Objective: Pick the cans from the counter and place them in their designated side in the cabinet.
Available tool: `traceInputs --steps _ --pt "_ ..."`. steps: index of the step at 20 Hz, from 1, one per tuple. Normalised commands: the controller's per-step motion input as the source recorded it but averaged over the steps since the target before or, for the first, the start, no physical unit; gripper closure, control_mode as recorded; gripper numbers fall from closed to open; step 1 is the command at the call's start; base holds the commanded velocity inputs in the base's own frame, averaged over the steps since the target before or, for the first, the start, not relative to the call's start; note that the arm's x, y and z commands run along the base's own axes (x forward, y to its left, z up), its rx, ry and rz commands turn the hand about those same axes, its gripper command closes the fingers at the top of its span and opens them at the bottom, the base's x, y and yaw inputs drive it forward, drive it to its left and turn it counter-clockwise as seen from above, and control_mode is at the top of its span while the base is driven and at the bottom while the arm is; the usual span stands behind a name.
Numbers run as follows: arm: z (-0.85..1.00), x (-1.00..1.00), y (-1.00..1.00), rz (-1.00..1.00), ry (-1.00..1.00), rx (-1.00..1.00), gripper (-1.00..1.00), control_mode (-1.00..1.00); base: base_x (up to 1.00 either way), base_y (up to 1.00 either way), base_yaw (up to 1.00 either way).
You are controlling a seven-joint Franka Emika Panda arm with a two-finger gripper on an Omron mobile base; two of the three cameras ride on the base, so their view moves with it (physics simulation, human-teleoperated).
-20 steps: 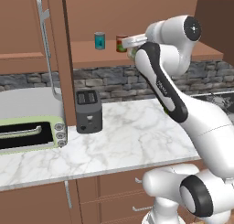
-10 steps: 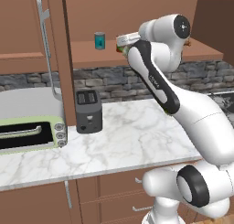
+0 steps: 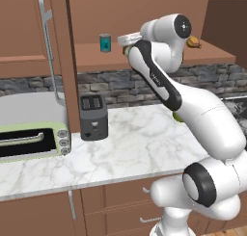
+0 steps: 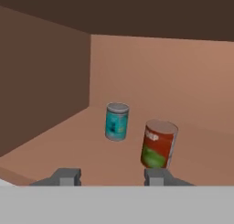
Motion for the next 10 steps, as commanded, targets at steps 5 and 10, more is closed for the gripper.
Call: traceInputs --steps 5,10 --pt "0.00 0.27 0.12 0.00 0.00 0.00 1.00 -1.00 0.00 0.00 0.00" --pt "0.00 0.25 0.09 0.00 0.02 0.00 1.00 -1.00 0.00 0.00 0.00"
